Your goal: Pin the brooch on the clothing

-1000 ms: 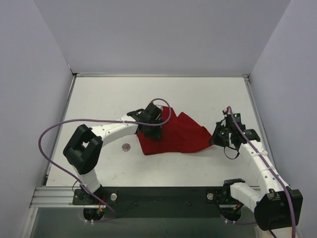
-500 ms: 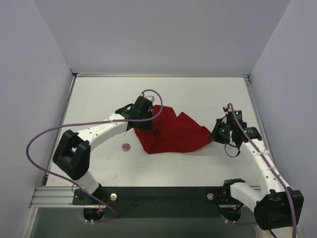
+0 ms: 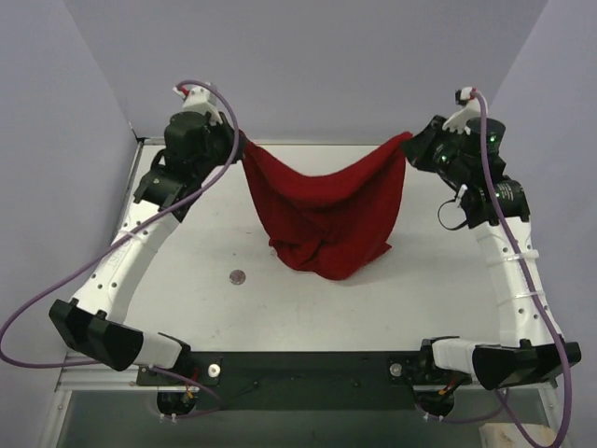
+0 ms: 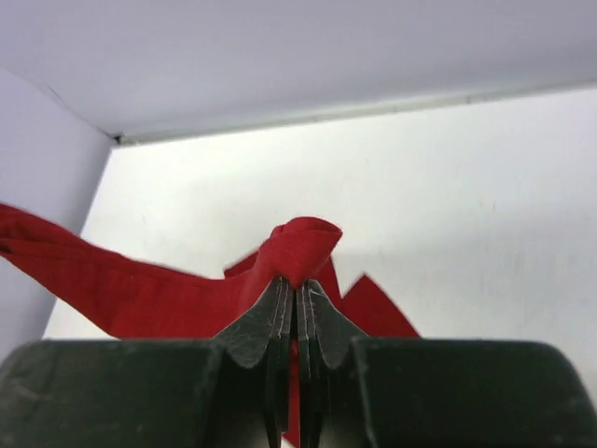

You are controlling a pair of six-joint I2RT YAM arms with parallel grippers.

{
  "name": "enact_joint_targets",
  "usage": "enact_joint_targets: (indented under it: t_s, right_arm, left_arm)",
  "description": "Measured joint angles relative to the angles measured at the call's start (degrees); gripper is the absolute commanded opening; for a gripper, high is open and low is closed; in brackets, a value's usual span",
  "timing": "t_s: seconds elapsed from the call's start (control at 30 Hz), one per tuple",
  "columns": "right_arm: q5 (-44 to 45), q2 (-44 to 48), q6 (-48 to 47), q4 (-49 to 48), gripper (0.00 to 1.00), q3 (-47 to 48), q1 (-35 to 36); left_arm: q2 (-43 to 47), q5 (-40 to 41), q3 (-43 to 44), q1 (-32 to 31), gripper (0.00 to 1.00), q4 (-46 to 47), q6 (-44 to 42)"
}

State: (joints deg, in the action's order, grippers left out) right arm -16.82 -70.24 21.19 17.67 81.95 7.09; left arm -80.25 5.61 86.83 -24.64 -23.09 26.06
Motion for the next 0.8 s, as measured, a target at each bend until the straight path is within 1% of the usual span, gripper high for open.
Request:
enact_joint_targets:
  t_s: [0.1, 0.23, 0.37, 0.47, 0.63, 0.8]
  right_arm:
    - [-0.17, -2.34, -1.05, -2.43, 0.00, 9.29, -0.04]
    - [-0.63, -2.56, -2.75, -4.42, 0.00, 15.98, -0.04]
    - [-1.57, -1.92, -4.48, -7.39, 0.00, 20.70, -0.04]
    - [-2.56, -0.63, -5.29, -8.57, 0.00, 22.49, -0.04]
    - [-5.25, 3.10, -5.92, -9.94, 0.00, 23.39, -0.07]
    - [-8.59, 9.27, -5.86, -11.23, 0.00, 23.02, -0.20]
  left_arm:
    - [0.11, 0.74, 6.73, 2.16, 0.00, 1.66, -0.76]
    - [-0.48, 2.19, 15.43, 3.43, 0.00, 1.81, -2.19]
    - [-1.70, 2.75, 26.03, 3.43, 0.00, 1.99, -4.22]
    - [-1.70, 2.75, 31.61, 3.45, 0.00, 2.29, -5.51]
    - [-0.46, 2.05, 36.57, 3.43, 0.00, 2.27, -7.34]
    - [3.06, 0.15, 37.77, 3.43, 0.00, 1.84, -8.46]
